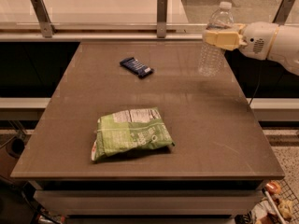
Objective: Move water bottle near green jalapeno chip bag
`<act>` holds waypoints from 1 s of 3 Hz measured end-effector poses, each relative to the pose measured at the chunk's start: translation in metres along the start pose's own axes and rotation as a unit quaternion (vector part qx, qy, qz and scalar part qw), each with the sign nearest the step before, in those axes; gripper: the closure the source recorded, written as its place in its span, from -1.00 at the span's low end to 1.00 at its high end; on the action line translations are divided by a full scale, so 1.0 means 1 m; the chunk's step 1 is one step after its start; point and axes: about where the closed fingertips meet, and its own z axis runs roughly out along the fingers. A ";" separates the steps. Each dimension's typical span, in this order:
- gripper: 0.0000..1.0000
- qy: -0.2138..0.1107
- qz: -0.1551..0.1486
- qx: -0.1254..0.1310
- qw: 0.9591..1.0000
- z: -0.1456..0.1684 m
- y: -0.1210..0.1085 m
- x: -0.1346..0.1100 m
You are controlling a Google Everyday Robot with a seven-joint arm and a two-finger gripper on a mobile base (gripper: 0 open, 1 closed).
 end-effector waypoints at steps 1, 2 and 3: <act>1.00 -0.004 -0.002 0.017 1.000 -0.017 0.026 0.010; 1.00 0.006 -0.011 0.029 1.000 -0.030 0.048 0.019; 1.00 0.022 -0.026 0.029 0.999 -0.043 0.066 0.023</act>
Offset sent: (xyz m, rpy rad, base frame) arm -0.0893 -0.0025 -0.0211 -0.0662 -0.0168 -0.0863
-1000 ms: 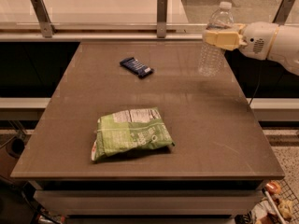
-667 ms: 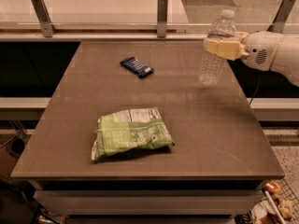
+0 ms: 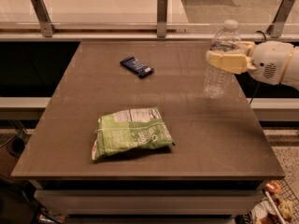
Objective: Move water bottle near green jalapeno chip bag
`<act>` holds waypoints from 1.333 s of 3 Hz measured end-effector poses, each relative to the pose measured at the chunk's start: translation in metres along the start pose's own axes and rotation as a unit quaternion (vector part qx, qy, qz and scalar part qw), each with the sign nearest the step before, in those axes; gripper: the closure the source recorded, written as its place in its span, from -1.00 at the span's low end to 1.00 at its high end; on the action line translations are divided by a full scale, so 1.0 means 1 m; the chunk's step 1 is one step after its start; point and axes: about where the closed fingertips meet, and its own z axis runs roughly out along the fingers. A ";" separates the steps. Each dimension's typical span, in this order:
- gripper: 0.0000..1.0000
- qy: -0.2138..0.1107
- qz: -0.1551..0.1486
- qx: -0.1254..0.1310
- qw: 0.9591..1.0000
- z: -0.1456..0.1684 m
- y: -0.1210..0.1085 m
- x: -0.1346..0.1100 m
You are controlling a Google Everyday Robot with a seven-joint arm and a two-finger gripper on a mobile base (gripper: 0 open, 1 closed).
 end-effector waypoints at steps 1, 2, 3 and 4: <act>1.00 0.015 -0.013 -0.005 1.000 -0.012 0.023 0.003; 1.00 0.016 -0.010 -0.007 1.000 -0.017 0.046 0.011; 1.00 0.008 -0.003 -0.003 1.000 -0.016 0.071 0.021; 1.00 -0.003 0.003 0.007 1.000 -0.014 0.094 0.033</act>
Offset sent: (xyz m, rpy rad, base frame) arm -0.0769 0.0234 -0.0205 -0.0230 0.0249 0.0126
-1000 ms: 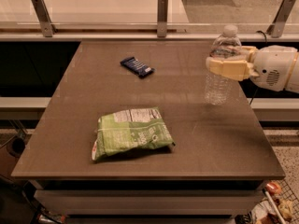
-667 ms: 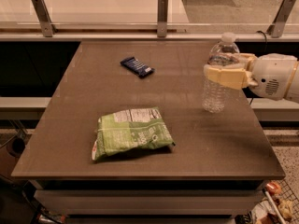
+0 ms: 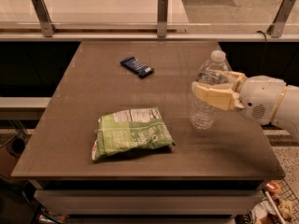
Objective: Move water bottle near green jalapeno chip bag
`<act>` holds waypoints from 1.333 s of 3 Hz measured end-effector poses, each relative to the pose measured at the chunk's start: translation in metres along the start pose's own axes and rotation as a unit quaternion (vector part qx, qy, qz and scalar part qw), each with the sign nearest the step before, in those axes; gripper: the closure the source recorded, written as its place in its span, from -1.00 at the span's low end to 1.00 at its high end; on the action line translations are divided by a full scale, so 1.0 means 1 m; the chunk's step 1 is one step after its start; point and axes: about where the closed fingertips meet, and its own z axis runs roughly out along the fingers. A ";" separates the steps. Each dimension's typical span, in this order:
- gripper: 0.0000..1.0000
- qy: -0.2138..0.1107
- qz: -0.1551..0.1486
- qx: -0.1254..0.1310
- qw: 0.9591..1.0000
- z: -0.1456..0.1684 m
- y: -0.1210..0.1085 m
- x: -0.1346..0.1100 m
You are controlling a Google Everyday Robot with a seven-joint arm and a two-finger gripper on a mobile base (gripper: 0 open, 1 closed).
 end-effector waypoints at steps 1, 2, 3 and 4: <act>1.00 -0.010 0.000 0.009 1.000 0.001 0.017 0.012; 1.00 -0.013 -0.003 0.018 1.000 -0.001 0.024 0.024; 1.00 -0.013 -0.003 0.019 1.000 -0.001 0.024 0.023; 1.00 -0.013 -0.003 0.019 1.000 -0.001 0.024 0.022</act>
Offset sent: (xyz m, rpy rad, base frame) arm -0.0300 0.0090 -0.0389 0.0162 -0.0336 -0.0643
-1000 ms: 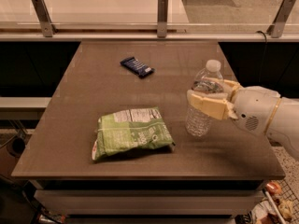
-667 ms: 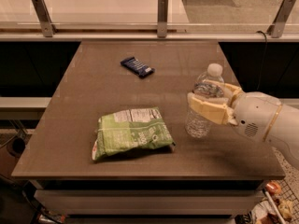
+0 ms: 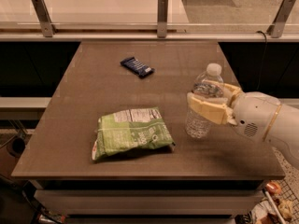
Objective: Move water bottle near green jalapeno chip bag
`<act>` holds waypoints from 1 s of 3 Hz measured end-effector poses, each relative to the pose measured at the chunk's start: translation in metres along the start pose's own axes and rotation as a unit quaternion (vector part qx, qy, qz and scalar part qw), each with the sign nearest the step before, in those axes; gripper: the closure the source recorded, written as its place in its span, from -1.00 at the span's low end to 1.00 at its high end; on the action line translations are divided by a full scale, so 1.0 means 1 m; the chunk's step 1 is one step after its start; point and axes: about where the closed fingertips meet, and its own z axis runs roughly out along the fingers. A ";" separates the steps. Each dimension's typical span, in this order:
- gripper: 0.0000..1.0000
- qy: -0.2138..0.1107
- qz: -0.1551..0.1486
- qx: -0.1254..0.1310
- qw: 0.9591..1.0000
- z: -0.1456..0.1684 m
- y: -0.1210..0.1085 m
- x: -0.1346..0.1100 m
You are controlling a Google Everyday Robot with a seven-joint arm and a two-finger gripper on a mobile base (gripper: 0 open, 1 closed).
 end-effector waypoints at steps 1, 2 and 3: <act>1.00 0.000 0.000 0.000 1.000 0.000 0.000 0.000; 0.70 0.000 0.000 0.000 1.000 0.000 0.000 0.000; 0.22 0.000 0.000 0.000 1.000 0.000 0.000 0.000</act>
Offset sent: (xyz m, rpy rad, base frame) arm 0.0000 0.0000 0.0001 0.0000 0.0001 0.0000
